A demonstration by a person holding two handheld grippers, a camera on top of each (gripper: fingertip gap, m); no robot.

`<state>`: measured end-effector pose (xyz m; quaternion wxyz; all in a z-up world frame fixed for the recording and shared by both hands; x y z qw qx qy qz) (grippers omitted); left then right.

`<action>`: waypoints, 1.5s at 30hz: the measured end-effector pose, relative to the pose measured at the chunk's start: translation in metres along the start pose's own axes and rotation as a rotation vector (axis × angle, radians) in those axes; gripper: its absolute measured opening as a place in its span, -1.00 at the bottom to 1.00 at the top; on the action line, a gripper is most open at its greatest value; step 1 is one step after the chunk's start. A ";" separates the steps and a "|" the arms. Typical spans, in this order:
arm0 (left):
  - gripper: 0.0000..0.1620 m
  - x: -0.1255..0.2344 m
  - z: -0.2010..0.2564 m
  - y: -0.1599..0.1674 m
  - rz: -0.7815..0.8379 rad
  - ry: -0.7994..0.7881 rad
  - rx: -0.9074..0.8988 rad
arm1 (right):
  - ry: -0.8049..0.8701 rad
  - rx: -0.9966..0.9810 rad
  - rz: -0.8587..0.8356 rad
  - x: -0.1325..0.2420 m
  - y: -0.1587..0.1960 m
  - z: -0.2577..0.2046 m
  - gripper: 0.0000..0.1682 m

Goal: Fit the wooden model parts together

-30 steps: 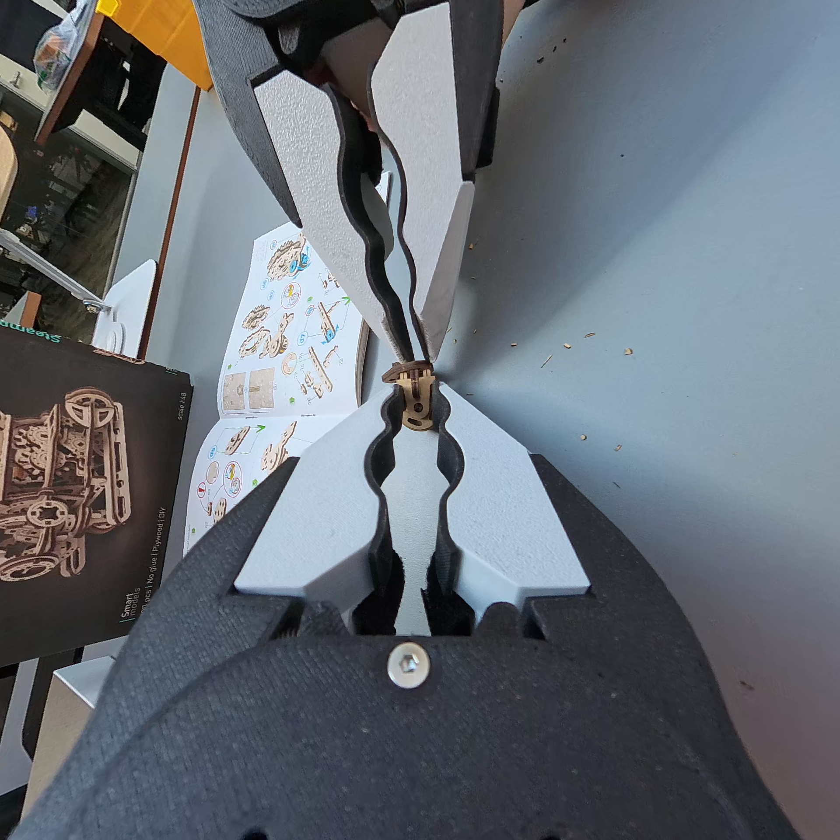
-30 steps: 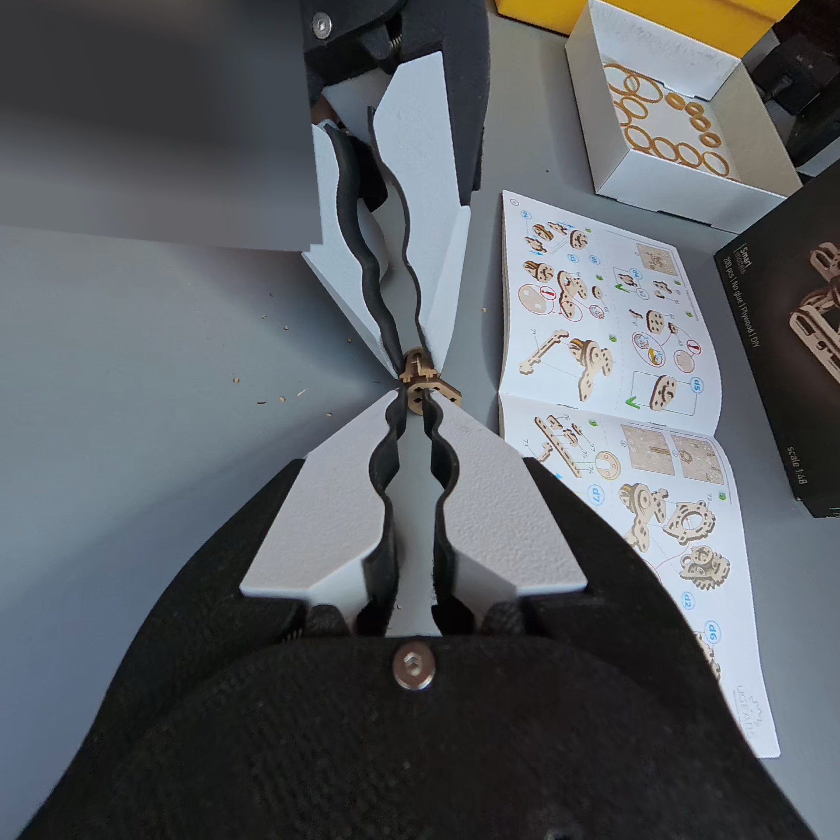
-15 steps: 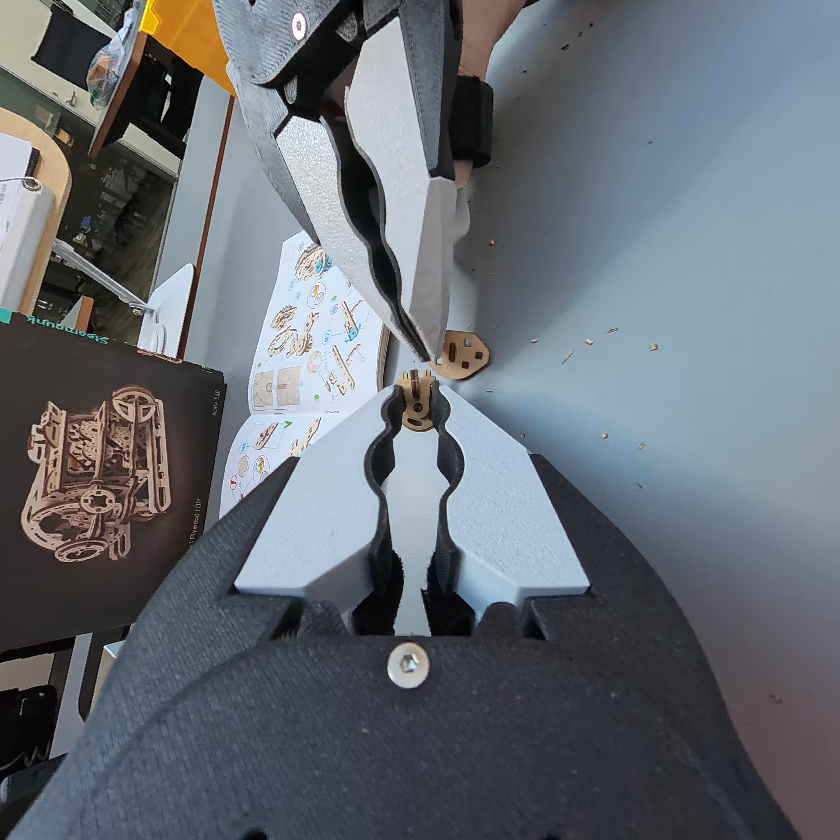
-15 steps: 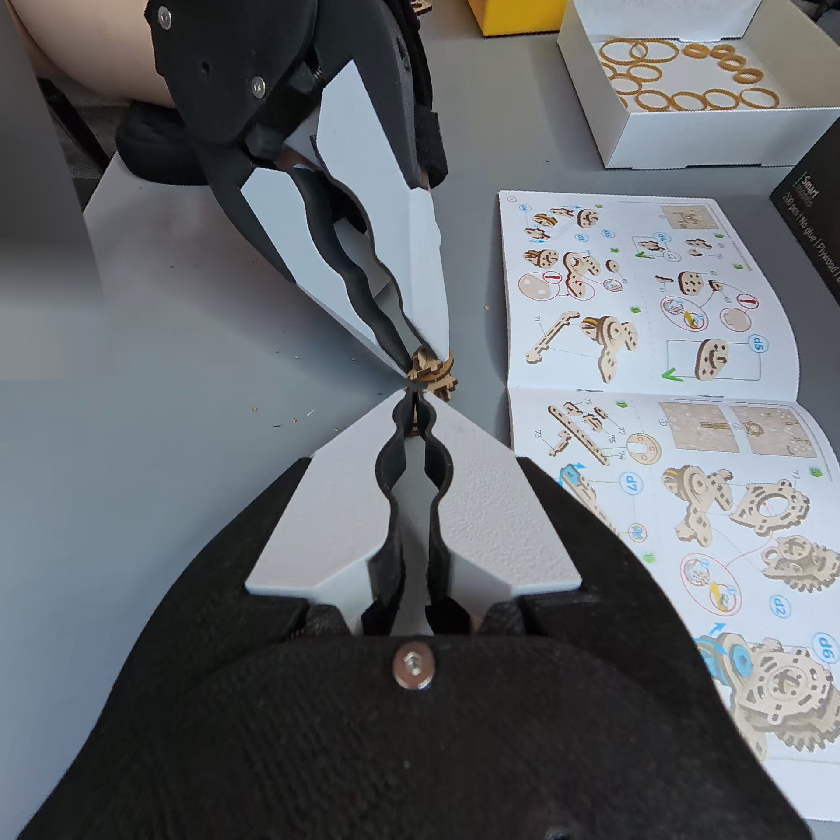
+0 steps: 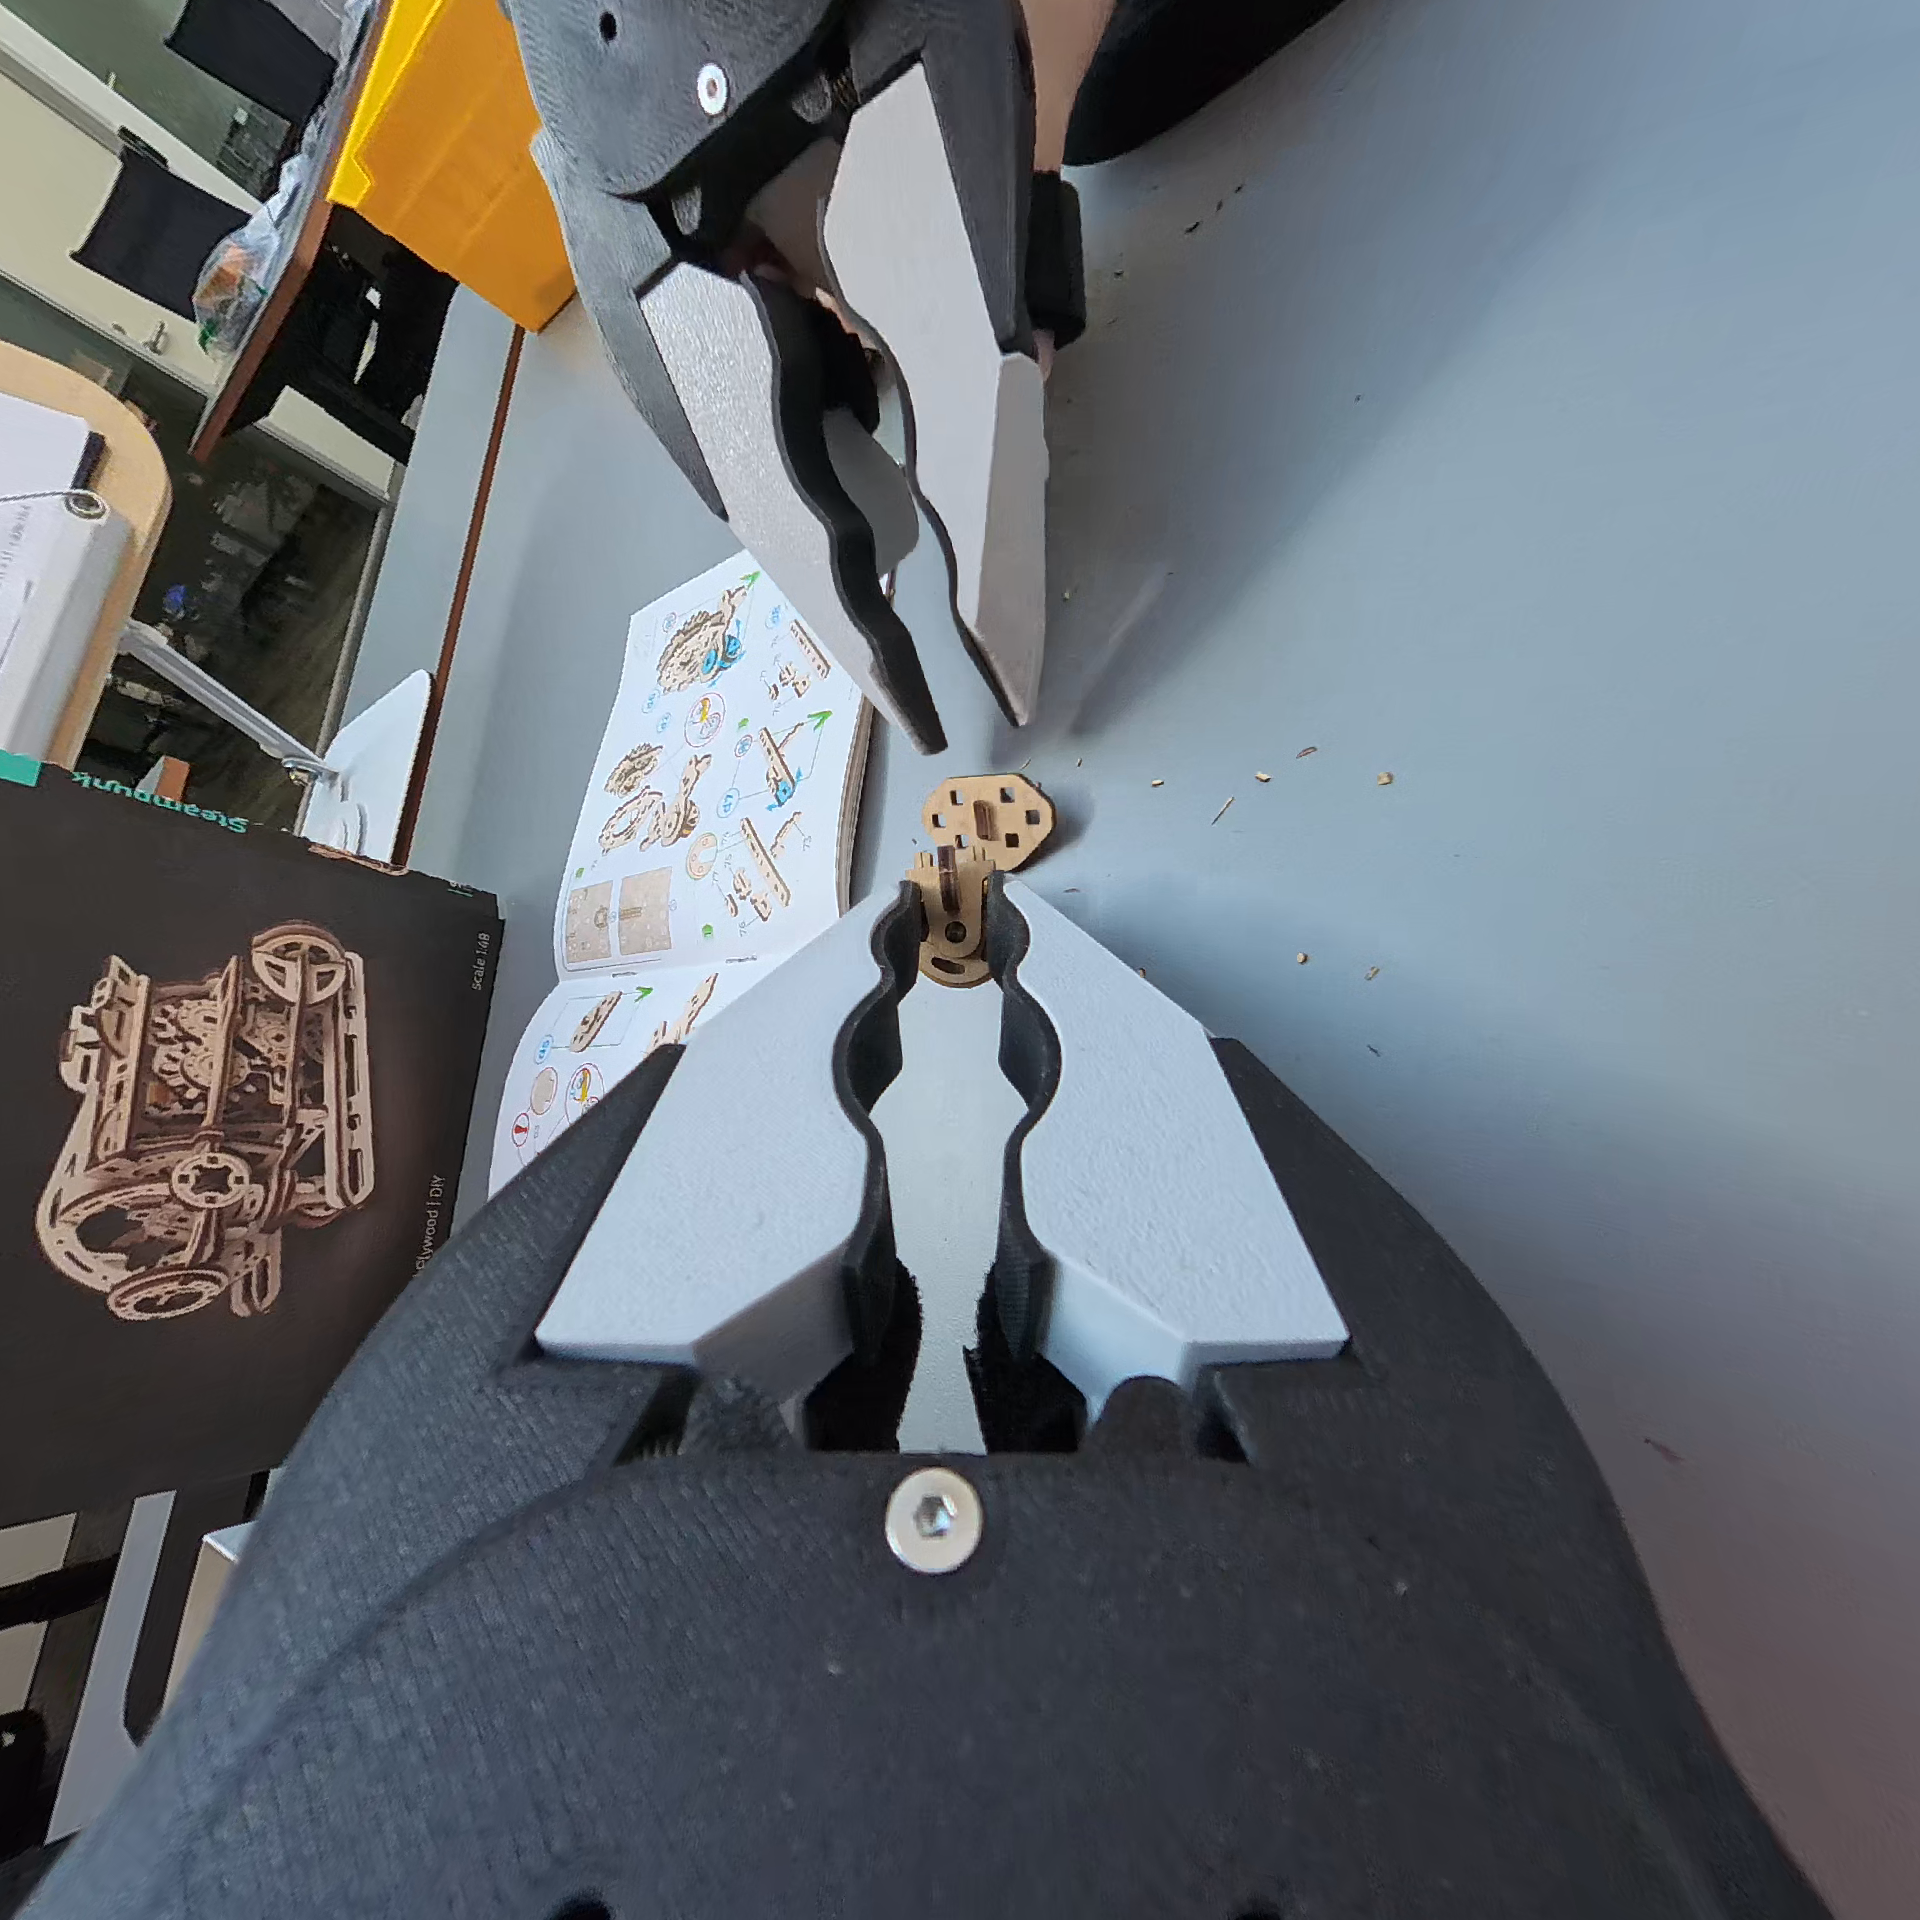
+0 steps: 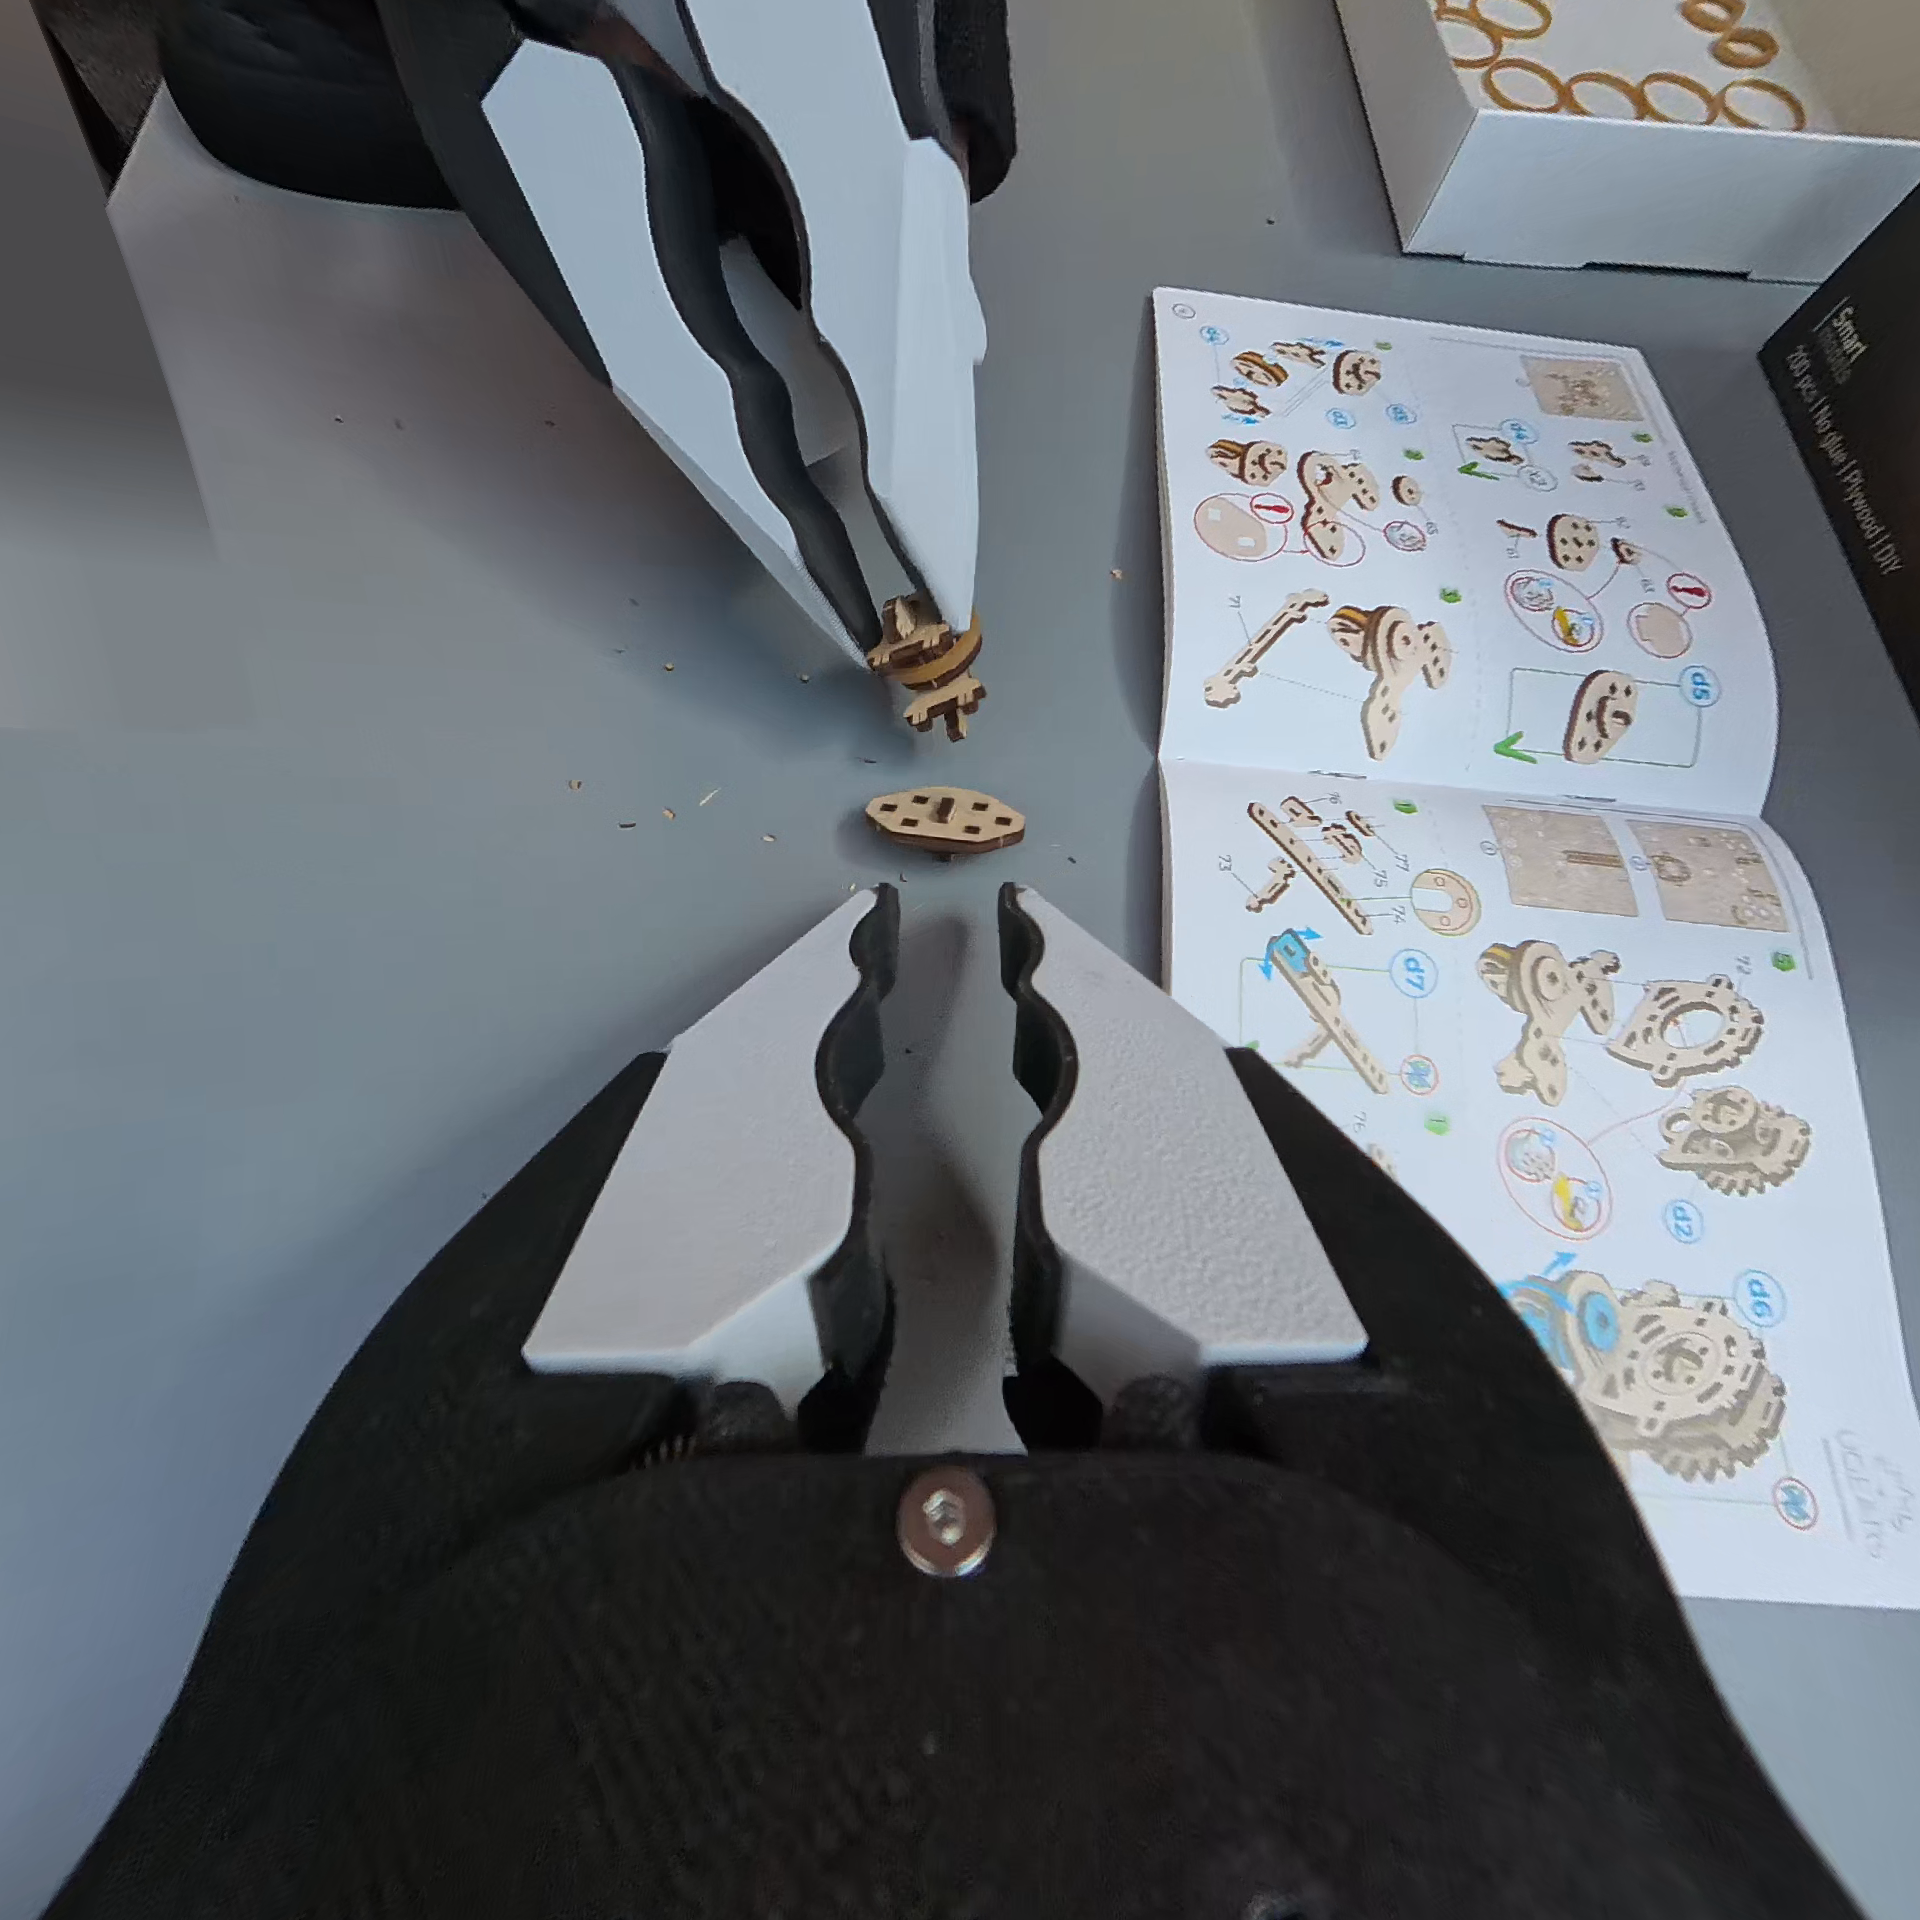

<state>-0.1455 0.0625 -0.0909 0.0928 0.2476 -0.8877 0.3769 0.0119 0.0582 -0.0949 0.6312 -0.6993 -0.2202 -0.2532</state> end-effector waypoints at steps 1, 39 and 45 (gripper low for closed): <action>-0.87 0.001 0.000 0.000 0.006 0.000 0.003 | -0.004 0.000 -0.005 -0.002 0.000 -0.001 -0.76; -0.87 0.024 -0.019 -0.004 0.186 0.374 0.577 | -0.433 -0.469 0.396 0.002 -0.013 -0.001 -0.99; -0.87 0.014 -0.013 0.008 0.055 0.525 0.727 | -0.507 -0.529 0.405 -0.007 -0.014 -0.004 -0.99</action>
Point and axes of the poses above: each gripper's, where its closed fingertips meet, x back along the fingers, y out of its underside, z = x × y across the jaws, the point moved 8 cm from there along x, back along the fingers, and after that the axes turned 14 degrees about -y, right-handed, at the moved point
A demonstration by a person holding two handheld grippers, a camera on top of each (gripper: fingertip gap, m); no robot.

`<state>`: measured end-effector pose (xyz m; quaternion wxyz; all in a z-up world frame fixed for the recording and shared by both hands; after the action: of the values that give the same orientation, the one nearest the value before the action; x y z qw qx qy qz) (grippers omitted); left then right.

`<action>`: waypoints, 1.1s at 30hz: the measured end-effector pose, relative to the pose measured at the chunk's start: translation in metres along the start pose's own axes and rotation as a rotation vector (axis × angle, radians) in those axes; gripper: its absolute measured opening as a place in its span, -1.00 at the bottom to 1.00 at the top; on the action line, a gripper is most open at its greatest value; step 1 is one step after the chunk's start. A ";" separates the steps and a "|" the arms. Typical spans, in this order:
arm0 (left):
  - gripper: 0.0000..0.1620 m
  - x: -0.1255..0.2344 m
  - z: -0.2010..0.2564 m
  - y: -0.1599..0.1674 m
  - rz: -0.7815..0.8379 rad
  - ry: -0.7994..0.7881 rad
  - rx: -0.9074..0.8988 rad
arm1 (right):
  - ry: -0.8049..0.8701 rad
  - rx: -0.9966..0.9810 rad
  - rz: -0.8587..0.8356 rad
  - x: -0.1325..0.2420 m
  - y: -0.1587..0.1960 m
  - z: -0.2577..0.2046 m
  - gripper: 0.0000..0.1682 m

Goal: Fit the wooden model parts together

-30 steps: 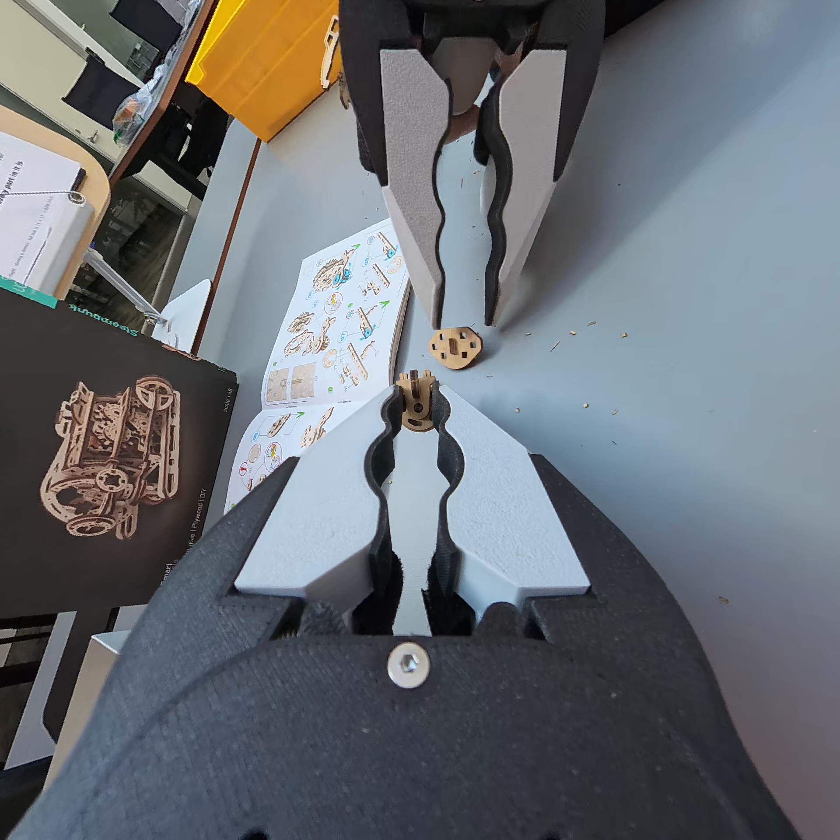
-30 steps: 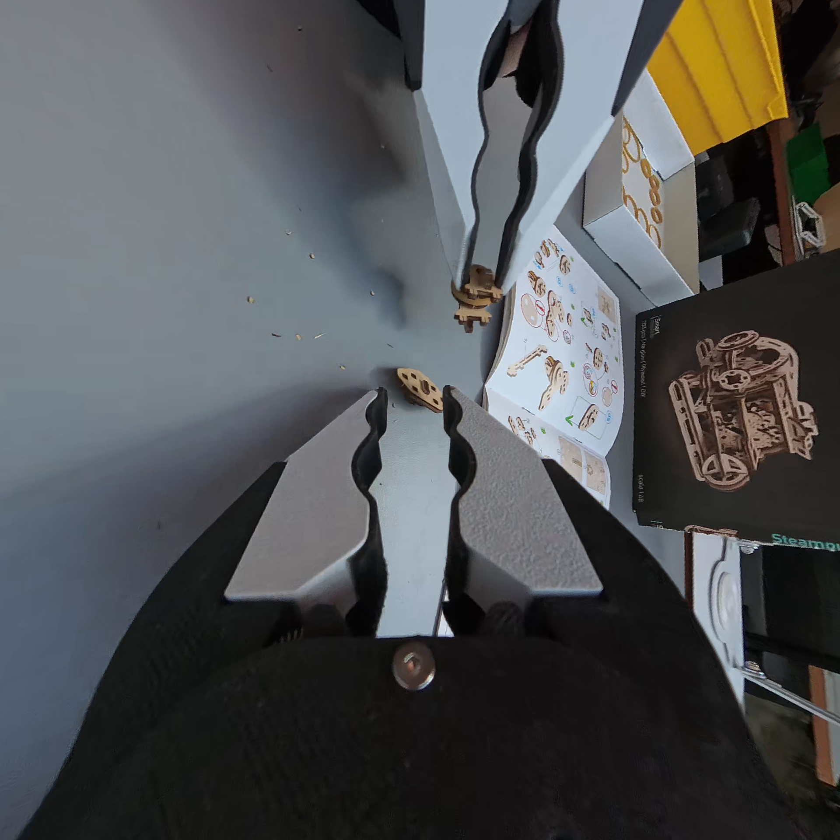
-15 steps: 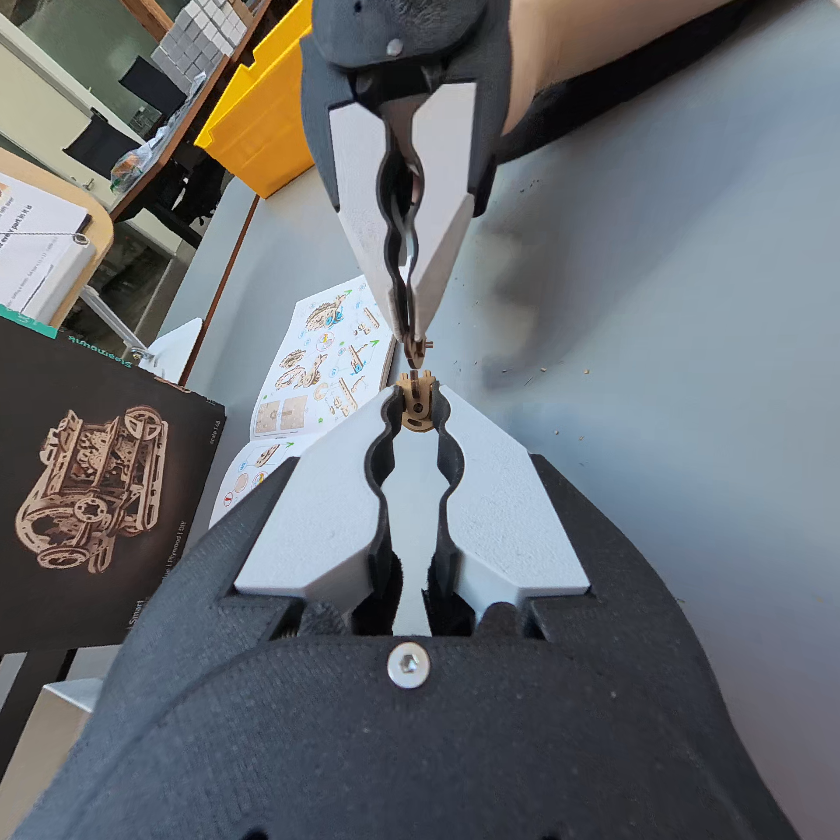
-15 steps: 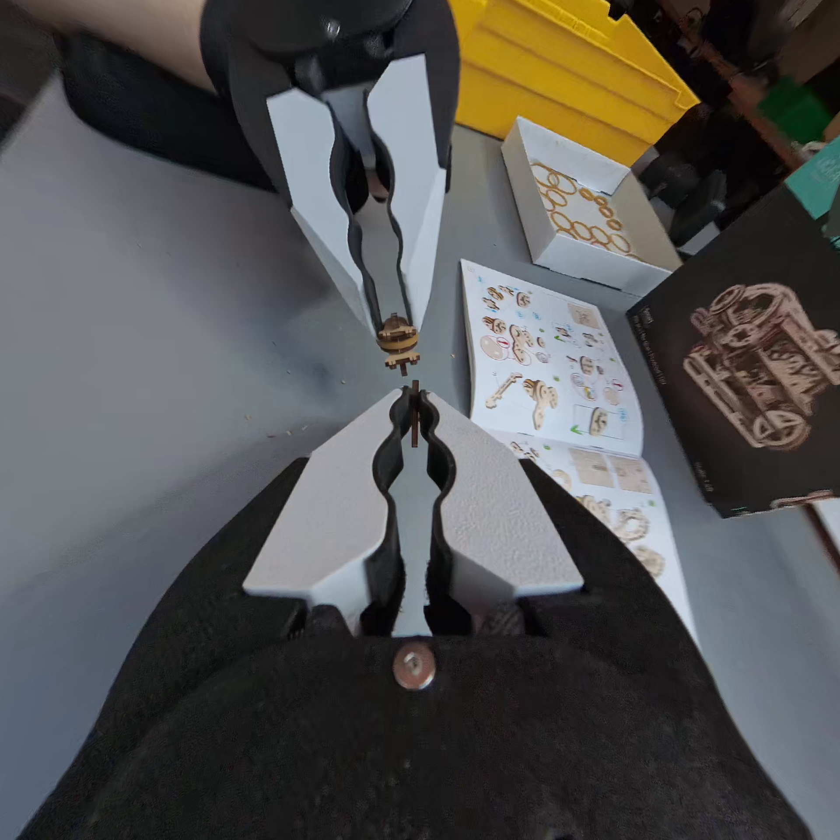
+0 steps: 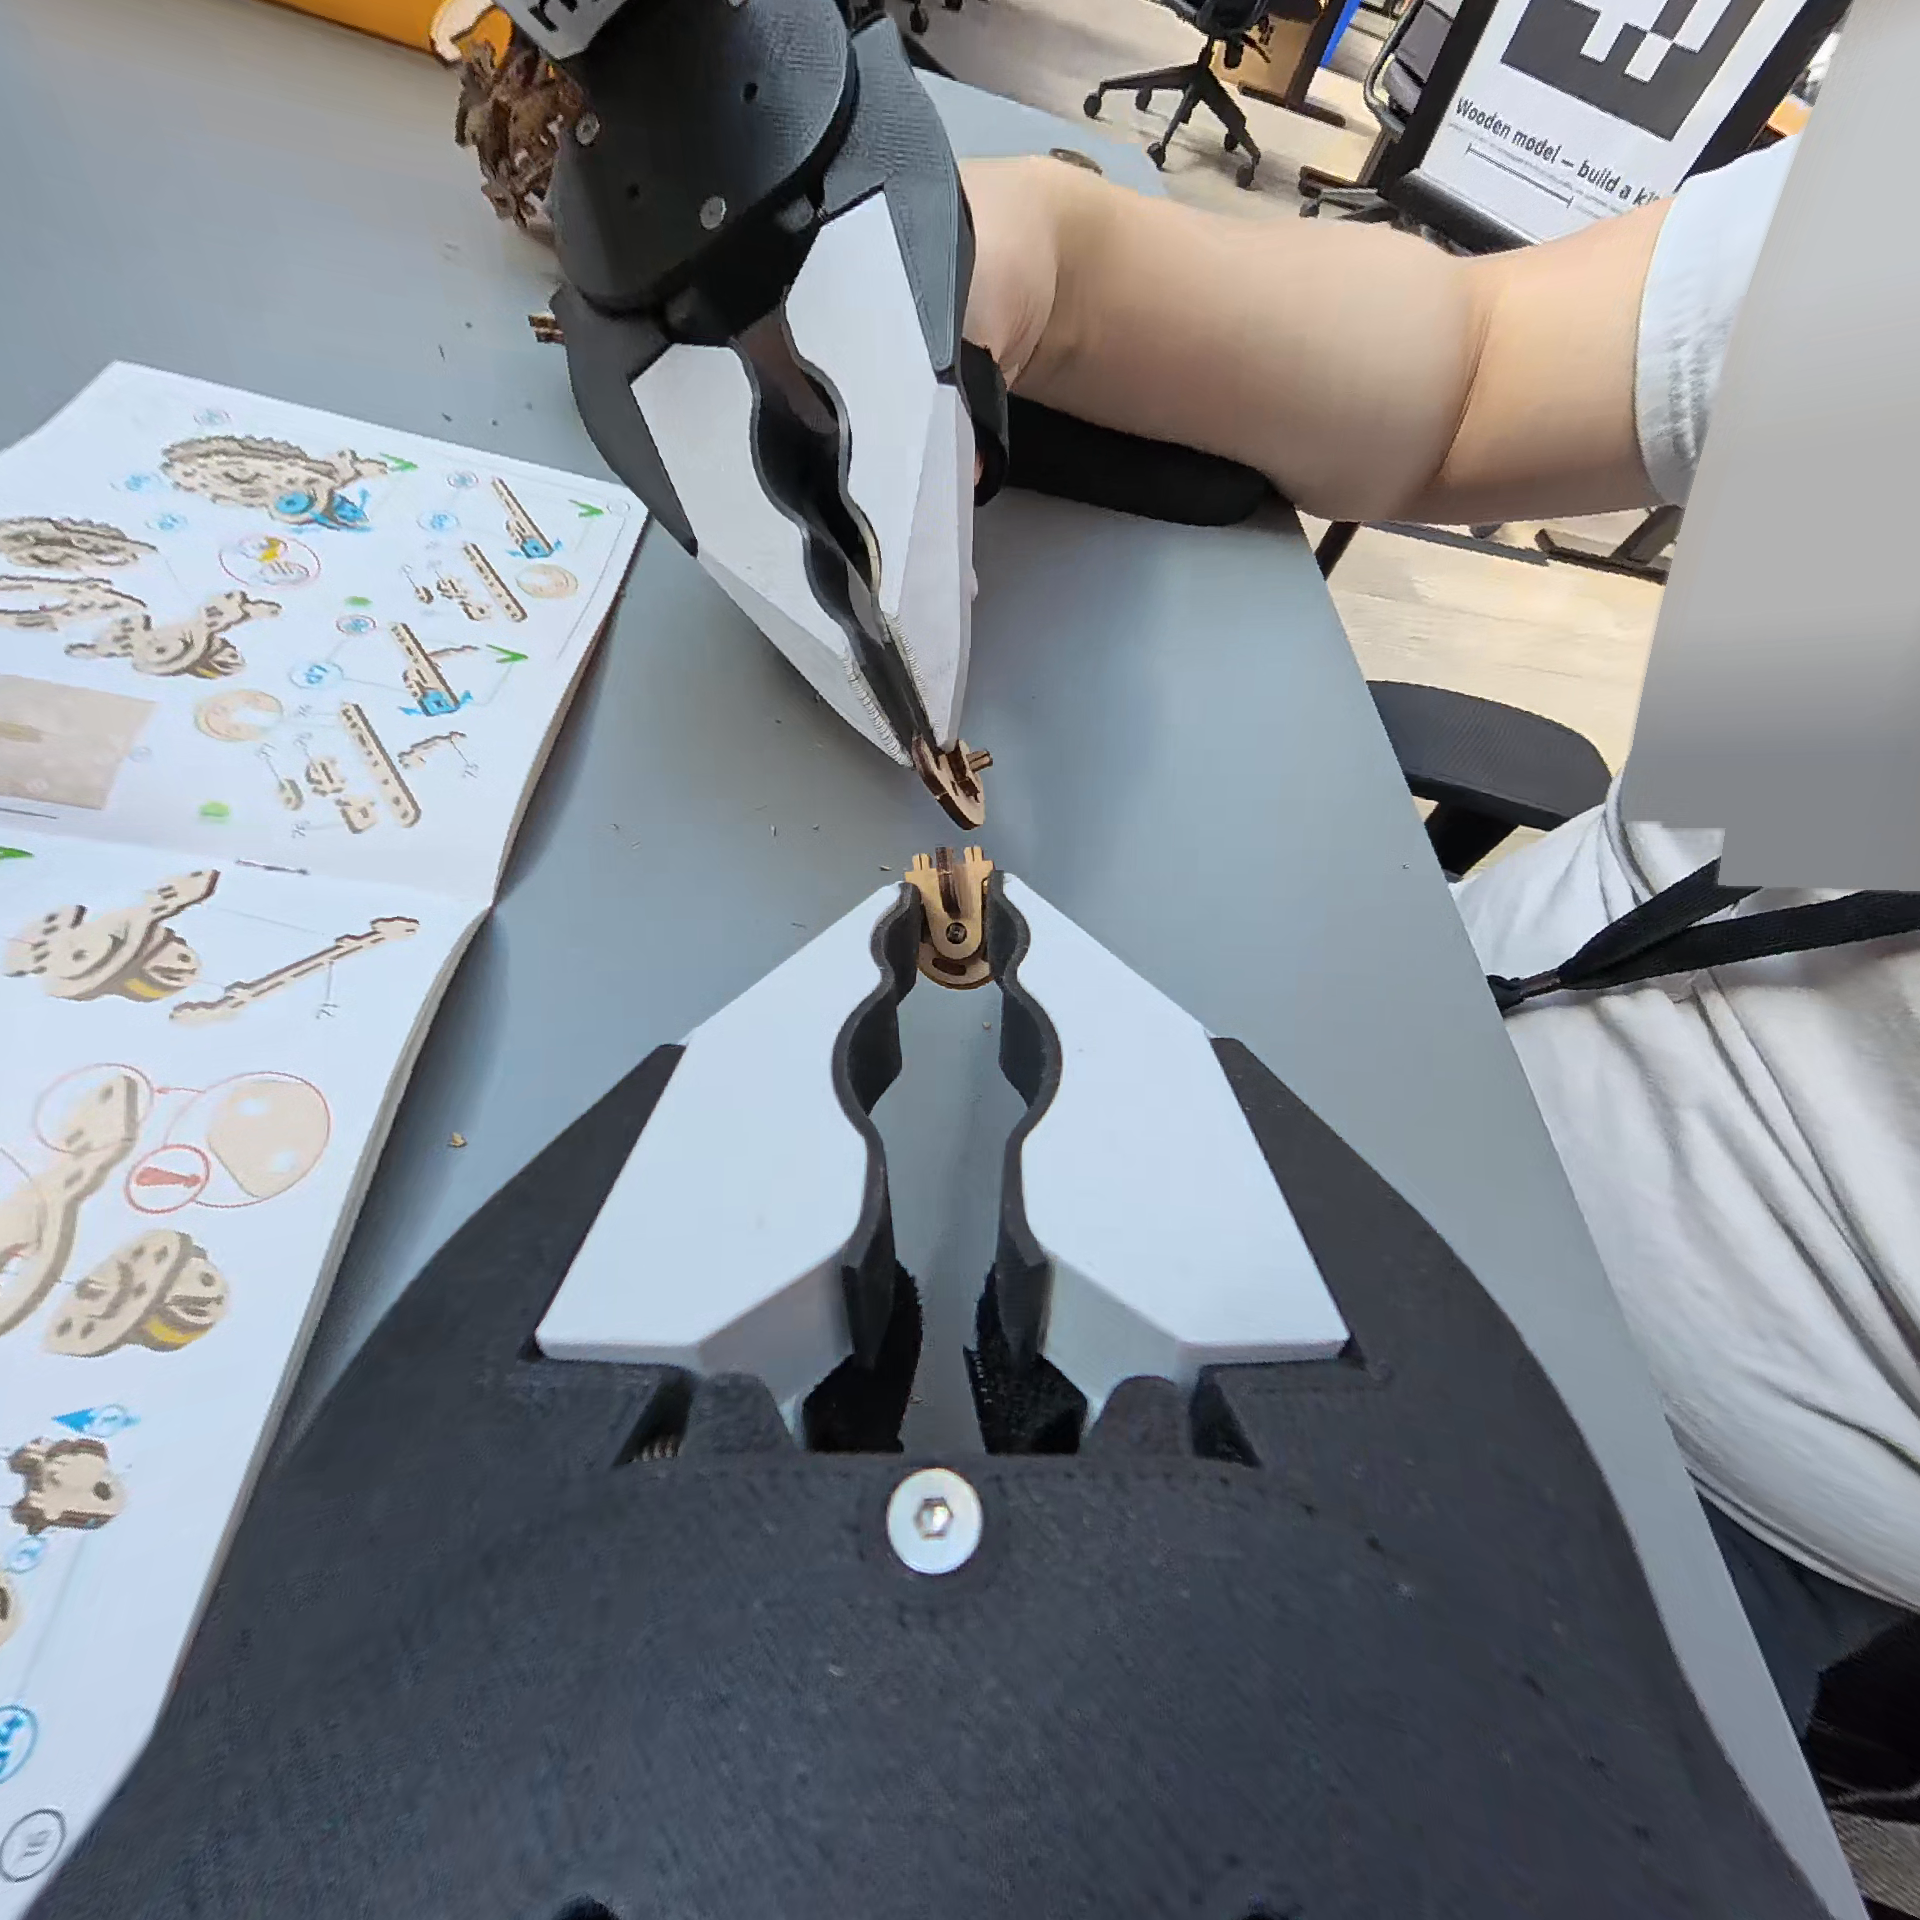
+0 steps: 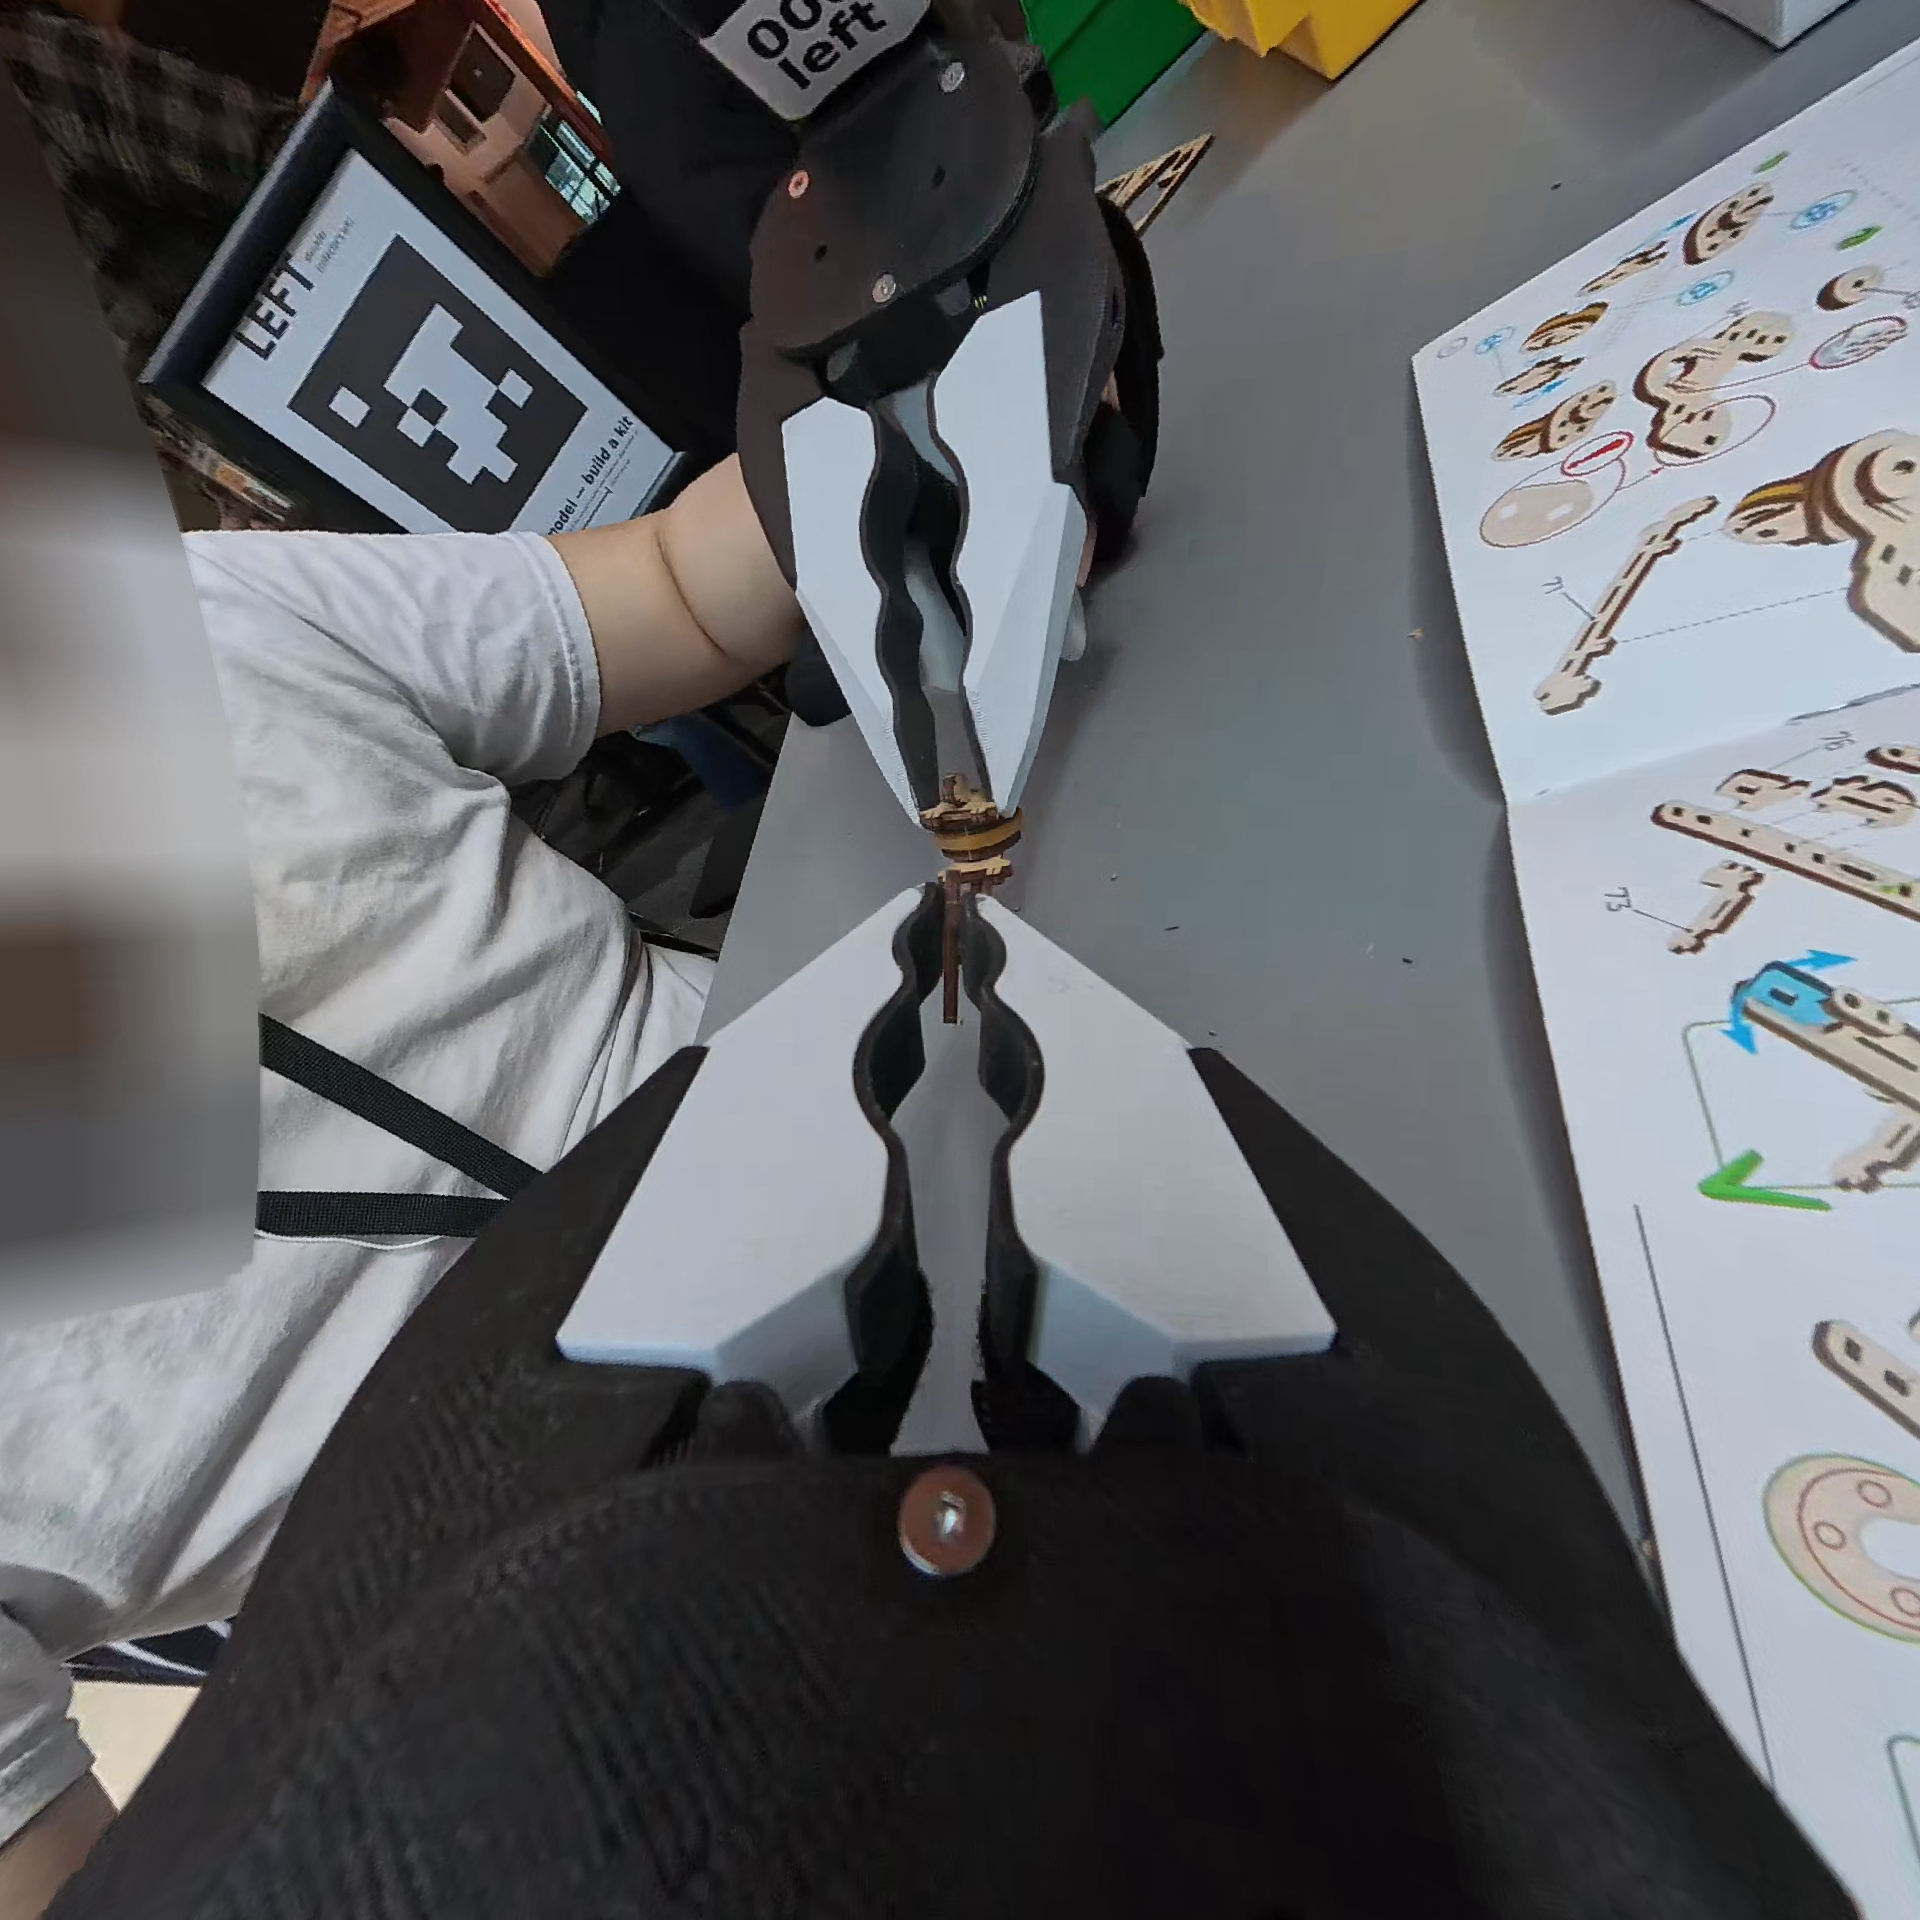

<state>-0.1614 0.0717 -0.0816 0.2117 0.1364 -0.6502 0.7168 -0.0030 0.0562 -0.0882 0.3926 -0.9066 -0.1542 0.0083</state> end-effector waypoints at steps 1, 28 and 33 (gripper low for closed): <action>-0.87 -0.001 -0.001 0.001 -0.015 0.010 0.026 | 0.002 -0.016 -0.007 0.000 0.002 0.002 -0.99; -0.87 0.009 -0.011 -0.001 -0.011 -0.011 0.107 | 0.735 0.231 -0.425 -0.038 0.007 -0.022 -0.75; -0.87 0.013 -0.013 -0.003 0.006 -0.027 0.100 | 0.767 0.215 -0.457 -0.040 0.011 -0.015 -0.82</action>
<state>-0.1707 0.0860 -0.0740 0.1937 0.1546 -0.6168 0.7471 -0.0358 0.0272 -0.0901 0.5051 -0.7411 -0.1919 -0.3986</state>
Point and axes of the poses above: each gripper's, where its closed fingertips meet, x back along the fingers, y out of its underside, z = x × y across the jaws, the point moved 8 cm from there along x, back along the fingers, and after that the axes turned 14 degrees about -y, right-handed, at the moved point
